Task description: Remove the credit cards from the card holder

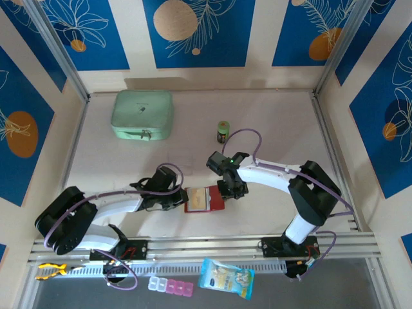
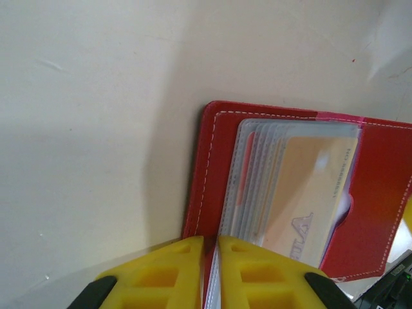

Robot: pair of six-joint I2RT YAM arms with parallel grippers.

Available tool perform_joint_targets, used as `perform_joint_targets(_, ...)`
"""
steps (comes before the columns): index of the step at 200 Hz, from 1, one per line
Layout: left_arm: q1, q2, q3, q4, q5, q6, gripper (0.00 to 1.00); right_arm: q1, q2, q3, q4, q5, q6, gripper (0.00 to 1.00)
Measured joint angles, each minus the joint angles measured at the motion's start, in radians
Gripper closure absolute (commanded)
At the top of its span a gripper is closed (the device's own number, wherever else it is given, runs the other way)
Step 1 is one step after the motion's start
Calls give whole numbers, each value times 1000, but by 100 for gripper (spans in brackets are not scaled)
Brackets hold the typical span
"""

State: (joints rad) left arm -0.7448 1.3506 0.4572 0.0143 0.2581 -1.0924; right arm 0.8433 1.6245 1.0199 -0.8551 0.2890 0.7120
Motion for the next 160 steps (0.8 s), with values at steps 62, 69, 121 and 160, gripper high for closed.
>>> perform_joint_targets(62,0,-1,3,-4,0,2,87,14,-46,154,-82,1,3,64)
perform_joint_targets(69,0,-1,4,-4,0,2,87,19,-46,175,-85,1,3,64)
perform_joint_targets(121,0,-1,4,-4,0,2,86,58,-37,240,-39,-90,11,66)
perform_joint_targets(160,0,0,4,-4,0,1,86,59,24,208,63,-200,30,68)
